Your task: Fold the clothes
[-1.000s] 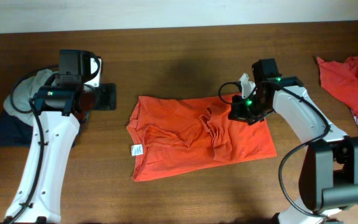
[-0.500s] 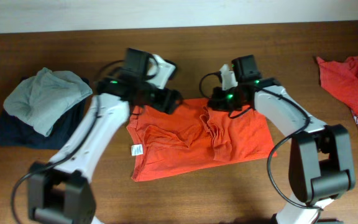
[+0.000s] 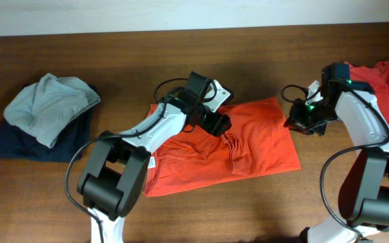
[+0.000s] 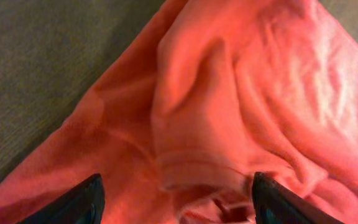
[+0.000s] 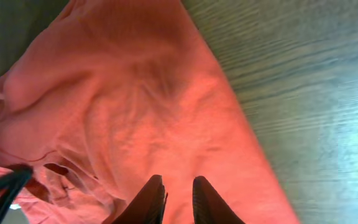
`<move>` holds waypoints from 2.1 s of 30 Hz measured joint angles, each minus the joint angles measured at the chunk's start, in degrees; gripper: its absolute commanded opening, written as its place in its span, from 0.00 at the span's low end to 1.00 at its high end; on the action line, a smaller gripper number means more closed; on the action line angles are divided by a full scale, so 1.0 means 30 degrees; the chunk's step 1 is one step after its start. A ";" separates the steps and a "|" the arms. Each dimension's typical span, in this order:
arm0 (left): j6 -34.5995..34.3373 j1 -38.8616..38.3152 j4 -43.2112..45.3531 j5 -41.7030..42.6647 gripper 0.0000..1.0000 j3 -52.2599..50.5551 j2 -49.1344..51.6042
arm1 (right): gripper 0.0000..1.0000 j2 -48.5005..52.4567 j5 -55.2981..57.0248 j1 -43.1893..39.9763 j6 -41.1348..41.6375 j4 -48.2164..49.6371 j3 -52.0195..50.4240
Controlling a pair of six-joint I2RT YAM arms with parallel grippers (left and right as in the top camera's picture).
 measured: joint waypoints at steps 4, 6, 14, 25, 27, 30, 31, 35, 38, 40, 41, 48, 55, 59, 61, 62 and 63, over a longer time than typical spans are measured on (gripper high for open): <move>0.0007 0.0007 0.0998 -0.0007 0.59 0.0007 0.0036 | 0.26 0.0007 0.0095 0.0197 -0.0087 -0.0015 0.0000; 0.0007 0.0007 0.1180 0.0000 0.60 0.0007 0.0036 | 0.27 0.0007 0.0270 0.0262 -0.0087 0.0015 0.0000; -0.0372 0.0007 0.1647 0.0007 0.41 0.0007 0.0036 | 0.19 0.1005 0.0692 0.0306 -0.0117 0.1370 -0.0452; -0.0998 0.0015 0.0852 -0.0262 0.01 0.0007 0.0036 | 0.11 0.1231 0.1501 0.0321 0.0255 0.3468 -0.2317; -0.1005 0.0073 0.0670 -0.0823 0.00 0.0007 0.0036 | 0.08 0.1501 0.1996 0.0321 0.0503 0.3534 -0.2674; -0.1005 0.0685 0.0656 -0.1807 0.00 0.0007 0.0036 | 0.08 0.1749 0.2200 0.0321 0.0648 0.3985 -0.3082; -0.0998 0.0918 0.0692 -0.1865 0.00 0.0007 0.0036 | 0.09 0.1719 0.2200 0.0321 0.0656 0.4073 -0.3140; -0.1005 0.2273 0.0831 -0.1574 0.48 0.0007 0.0036 | 0.13 0.1581 0.1953 0.0328 0.0991 0.4532 -0.3395; -0.0991 0.2958 0.0794 -0.1166 0.57 0.0007 0.0036 | 0.20 0.1581 0.1763 0.0393 0.1005 0.4648 -0.3402; -0.1013 0.3483 0.0474 -0.0780 0.57 0.0007 0.0036 | 0.23 0.1574 0.1625 0.0430 0.1020 0.4677 -0.3395; -0.1013 0.3694 0.0182 -0.0605 0.56 0.0007 0.0036 | 0.24 0.1559 0.1581 0.0444 0.1013 0.4699 -0.3395; -0.1013 0.3504 -0.4080 0.1851 0.49 0.0058 -0.0342 | 0.31 0.1545 0.1137 0.0466 0.0699 0.4575 -0.3330; -0.1013 0.0648 -0.7803 0.4029 0.45 0.0131 -0.1268 | 0.31 0.1545 0.1654 0.0466 0.0554 0.2565 -0.2973; -0.1661 -0.0903 -0.7796 0.3439 0.45 0.0080 -0.1275 | 0.31 0.1545 0.1843 0.0466 0.0539 0.1603 -0.2922; -0.2266 -0.1639 -0.7949 0.2907 0.45 -0.0080 -0.1275 | 0.31 0.1545 0.1880 0.0466 0.0546 0.1195 -0.2922; -0.2506 -0.1865 -0.8065 0.2674 0.45 -0.0182 -0.1275 | 0.31 0.1545 0.1916 0.0466 0.0517 0.1005 -0.2922; -0.2790 -0.2033 -0.8160 0.2346 0.46 -0.0306 -0.1275 | 0.31 0.1545 0.1916 0.0466 0.0488 0.0838 -0.2922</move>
